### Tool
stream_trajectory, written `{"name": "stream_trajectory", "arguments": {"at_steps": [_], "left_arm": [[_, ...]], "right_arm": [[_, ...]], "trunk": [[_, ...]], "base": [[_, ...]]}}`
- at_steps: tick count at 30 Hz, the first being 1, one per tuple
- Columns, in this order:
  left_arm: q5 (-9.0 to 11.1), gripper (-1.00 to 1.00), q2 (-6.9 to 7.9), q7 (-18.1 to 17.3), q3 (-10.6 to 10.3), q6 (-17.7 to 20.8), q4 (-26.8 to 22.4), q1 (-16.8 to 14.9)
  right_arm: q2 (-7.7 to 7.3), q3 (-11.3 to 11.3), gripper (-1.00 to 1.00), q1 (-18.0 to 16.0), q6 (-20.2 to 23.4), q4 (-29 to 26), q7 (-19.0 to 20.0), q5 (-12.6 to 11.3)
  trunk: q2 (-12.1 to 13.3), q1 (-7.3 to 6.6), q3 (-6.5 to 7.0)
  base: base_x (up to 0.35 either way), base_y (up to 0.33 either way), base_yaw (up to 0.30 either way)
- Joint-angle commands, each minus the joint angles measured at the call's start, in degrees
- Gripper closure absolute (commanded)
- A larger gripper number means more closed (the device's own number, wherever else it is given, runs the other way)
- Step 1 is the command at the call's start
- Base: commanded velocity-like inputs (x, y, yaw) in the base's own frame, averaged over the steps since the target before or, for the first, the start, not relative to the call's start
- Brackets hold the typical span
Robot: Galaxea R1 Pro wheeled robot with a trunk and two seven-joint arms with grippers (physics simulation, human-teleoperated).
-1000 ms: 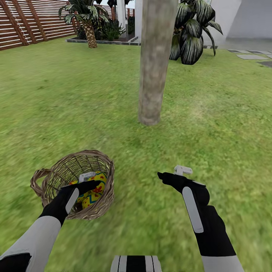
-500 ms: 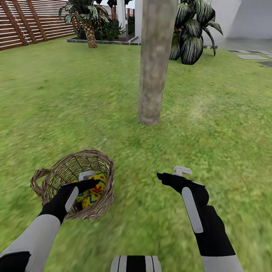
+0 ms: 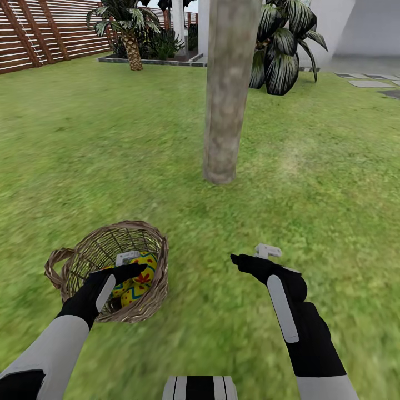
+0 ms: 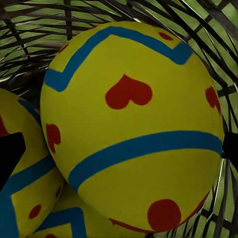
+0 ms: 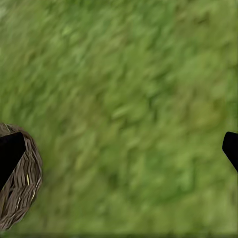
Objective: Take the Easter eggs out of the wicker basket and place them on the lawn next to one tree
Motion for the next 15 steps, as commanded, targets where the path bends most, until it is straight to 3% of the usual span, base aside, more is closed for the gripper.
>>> {"name": "stream_trajectory", "arguments": {"at_steps": [1,15], "left_arm": [[0.3,-1.00,-0.02,-0.2,0.2,0.4,-0.1,0.0],[0.3,-1.00,0.24,-0.4,0.2,0.4,-0.1,0.3]], "right_arm": [[0.00,0.0,-1.00,0.0,0.2,-0.1,-0.6,-0.6],[0.26,-0.1,-1.00,0.0,0.2,0.0,-0.6,-1.8]], "trunk": [[0.0,-0.01,-0.04],[0.0,0.04,-0.49]], "base": [[0.000,0.000,0.000],[0.000,0.000,0.000]]}}
